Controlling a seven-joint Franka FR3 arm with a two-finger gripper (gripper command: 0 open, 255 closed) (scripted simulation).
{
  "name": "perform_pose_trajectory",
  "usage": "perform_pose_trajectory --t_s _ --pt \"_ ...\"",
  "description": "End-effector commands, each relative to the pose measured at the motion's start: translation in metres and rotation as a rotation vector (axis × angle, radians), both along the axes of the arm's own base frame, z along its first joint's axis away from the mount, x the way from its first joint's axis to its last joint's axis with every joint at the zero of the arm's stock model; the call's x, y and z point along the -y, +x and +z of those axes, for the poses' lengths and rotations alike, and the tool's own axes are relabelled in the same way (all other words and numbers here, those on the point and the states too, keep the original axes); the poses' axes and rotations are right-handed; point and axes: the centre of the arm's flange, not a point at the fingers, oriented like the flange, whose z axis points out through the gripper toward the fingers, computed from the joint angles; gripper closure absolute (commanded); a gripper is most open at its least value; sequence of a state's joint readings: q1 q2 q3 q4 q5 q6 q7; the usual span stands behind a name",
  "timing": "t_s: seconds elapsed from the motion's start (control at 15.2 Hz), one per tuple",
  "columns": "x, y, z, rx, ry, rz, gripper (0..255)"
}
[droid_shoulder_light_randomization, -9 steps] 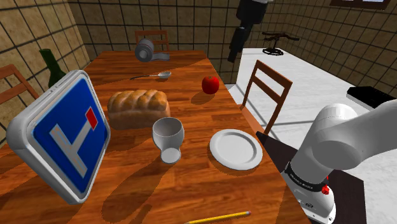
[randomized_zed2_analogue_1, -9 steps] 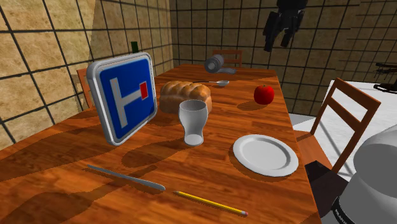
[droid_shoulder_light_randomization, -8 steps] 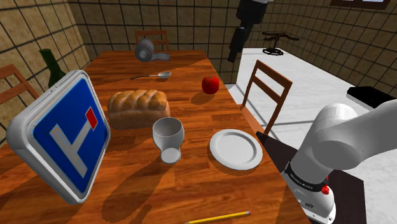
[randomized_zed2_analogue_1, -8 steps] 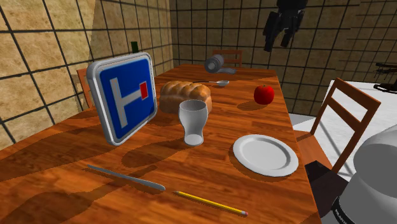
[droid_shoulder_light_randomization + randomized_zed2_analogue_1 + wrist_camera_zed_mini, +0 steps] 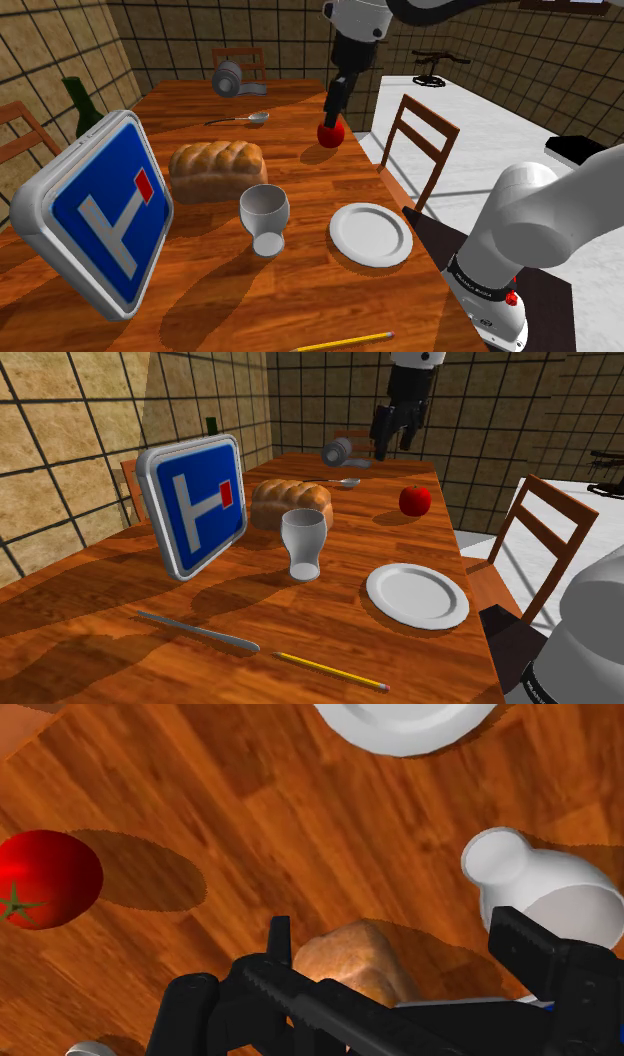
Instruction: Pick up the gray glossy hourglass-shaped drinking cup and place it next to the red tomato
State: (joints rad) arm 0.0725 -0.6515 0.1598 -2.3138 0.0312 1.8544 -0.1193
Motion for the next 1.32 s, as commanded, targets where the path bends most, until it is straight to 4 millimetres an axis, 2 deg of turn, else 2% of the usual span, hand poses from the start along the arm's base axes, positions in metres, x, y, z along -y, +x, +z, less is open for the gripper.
perform_pose_trajectory --t_s 0.0,0.86,1.25 --pt "-0.021 0.010 -0.013 -0.004 -0.004 0.024 0" --pt "-0.153 0.058 -0.112 -0.033 -0.032 0.174 0" --pt "-0.155 0.063 -0.139 -0.033 -0.033 0.177 0"
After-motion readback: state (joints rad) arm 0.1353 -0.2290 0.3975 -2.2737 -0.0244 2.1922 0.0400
